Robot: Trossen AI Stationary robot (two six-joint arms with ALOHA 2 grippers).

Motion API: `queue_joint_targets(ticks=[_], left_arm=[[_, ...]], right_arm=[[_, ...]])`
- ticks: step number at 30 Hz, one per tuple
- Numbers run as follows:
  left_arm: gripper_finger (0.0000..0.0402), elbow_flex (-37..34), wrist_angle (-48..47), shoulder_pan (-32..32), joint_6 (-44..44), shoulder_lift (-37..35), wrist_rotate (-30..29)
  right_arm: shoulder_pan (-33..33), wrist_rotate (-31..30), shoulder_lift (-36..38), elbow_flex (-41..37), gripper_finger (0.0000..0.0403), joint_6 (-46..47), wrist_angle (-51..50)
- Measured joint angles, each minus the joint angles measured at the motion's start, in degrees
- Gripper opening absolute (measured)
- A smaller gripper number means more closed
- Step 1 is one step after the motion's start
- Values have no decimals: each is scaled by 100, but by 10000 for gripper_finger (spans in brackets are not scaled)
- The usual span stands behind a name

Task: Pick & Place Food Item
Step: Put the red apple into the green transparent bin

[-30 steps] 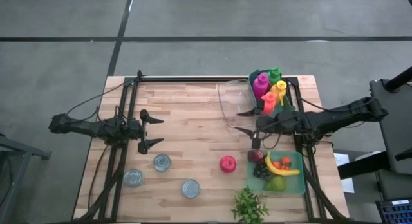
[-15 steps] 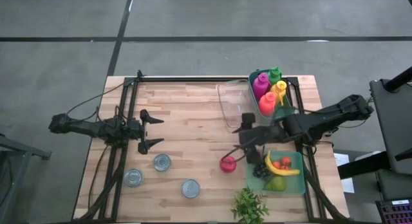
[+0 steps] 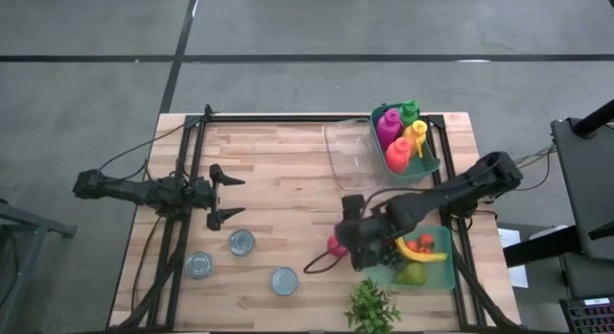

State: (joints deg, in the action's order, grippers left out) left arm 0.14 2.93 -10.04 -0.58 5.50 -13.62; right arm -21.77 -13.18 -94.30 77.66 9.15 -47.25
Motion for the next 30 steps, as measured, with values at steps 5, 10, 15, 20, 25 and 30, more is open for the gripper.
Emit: queue_joint_targets(ticks=[5, 10, 15, 20, 25, 30], left_arm=[[391, 0, -1, 0, 0, -2, -1], [391, 0, 0, 0, 2, -3, -1], [391, 0, 0, 0, 2, -2, -1], [391, 0, 1, 0, 11, -2, -1], [391, 0, 1, 0, 11, -2, -1], [390, 0, 1, 0, 11, -2, -1]], right_arm=[[-101, 18, -223, 69, 239, 141, -30], [-205, 25, -353, 69, 239, 141, 3], [-309, 110, -575, 65, 239, 146, 36], [-353, 128, -828, 65, 239, 145, 43], [-347, 121, -959, 58, 239, 151, 45], [-351, -12, -938, 56, 239, 381, -20]])
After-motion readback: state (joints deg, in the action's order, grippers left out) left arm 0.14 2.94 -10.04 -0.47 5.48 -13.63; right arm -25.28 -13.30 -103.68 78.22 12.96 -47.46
